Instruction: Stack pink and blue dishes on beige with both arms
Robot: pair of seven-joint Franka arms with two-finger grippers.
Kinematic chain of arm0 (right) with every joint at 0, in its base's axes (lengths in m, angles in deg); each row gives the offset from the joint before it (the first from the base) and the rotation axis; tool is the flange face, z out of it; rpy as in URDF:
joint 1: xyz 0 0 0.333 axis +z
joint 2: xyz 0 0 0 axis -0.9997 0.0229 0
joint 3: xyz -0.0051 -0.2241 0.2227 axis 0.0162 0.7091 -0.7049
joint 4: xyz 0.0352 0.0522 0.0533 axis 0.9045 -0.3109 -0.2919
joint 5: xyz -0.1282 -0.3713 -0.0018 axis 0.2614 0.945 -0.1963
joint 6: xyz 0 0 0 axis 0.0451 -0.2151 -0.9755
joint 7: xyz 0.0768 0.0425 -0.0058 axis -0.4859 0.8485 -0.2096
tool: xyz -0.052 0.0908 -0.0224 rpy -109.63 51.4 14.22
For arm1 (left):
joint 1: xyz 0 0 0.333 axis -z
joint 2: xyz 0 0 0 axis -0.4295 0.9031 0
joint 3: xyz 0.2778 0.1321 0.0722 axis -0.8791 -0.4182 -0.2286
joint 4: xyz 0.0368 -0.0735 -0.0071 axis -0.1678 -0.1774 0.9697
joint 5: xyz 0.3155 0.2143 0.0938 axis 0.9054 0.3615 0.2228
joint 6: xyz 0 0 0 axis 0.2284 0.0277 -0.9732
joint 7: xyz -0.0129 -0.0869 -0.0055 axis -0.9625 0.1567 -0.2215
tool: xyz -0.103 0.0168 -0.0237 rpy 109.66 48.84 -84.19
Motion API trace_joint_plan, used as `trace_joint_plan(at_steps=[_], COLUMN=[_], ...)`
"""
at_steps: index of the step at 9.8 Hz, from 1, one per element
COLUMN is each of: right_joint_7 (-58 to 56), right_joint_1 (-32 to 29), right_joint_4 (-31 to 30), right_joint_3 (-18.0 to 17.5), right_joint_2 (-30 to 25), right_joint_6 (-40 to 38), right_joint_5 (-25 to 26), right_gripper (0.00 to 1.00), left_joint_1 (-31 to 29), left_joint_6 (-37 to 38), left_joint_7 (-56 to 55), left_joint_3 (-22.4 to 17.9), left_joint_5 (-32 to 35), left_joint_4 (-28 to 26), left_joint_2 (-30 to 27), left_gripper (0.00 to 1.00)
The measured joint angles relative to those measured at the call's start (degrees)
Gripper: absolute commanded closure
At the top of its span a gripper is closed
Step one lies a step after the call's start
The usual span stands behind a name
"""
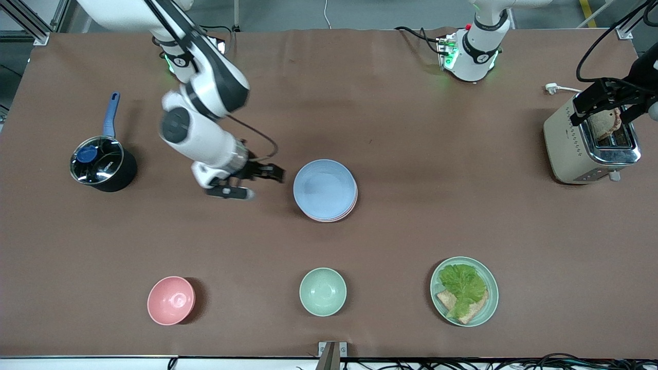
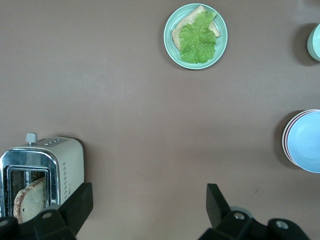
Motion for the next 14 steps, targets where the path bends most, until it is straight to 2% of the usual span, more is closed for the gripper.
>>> trace_joint_plan(at_steps=[2, 3, 5, 7, 8, 10, 14], right_joint_7=[-0.4, -2.6, -12.3, -19.6, -20.9, -21.3, -21.5], right_joint_1=[-0.5, -0.5, -0.5, -0.4, -0.4, -0.4, -0.2], right_joint_4=[5.5, 8.2, 13.9, 19.6, 22.6, 26.7, 26.9], right_joint_3=[6.3, 10.1, 18.5, 25.1, 26.9, 27.5, 27.5], right_joint_2=[-8.0, -10.2, -11.3, -11.4, -11.5, -11.5, -10.3], right_joint_6=[-12.4, -17.0, -24.7, -32.6, -37.0, -42.2, -41.9], right_joint_5=[7.3, 9.1, 9.2, 7.9, 6.7, 6.4, 6.3], right_gripper=[0.0, 0.0, 0.0, 0.0, 0.0, 0.0, 0.0], left_joint_1=[0.0, 0.0, 0.0, 0.0, 0.0, 0.0, 0.0], left_joint_6=[0.2, 0.2, 0.3, 0.3, 0.3, 0.3, 0.3], left_joint_7=[1.0, 1.0, 1.0, 1.0, 1.0, 1.0, 3.9], left_joint_3=[0.0, 0.0, 0.0, 0.0, 0.0, 0.0, 0.1], left_joint_5=[0.0, 0.0, 0.0, 0.0, 0.0, 0.0, 0.1], left_joint_4=[0.0, 0.0, 0.1, 0.1, 0.1, 0.2, 0.2], left_joint_2=[0.0, 0.0, 0.0, 0.0, 0.0, 0.0, 0.0], left_gripper=[0.0, 0.0, 0.0, 0.0, 0.0, 0.0, 0.0])
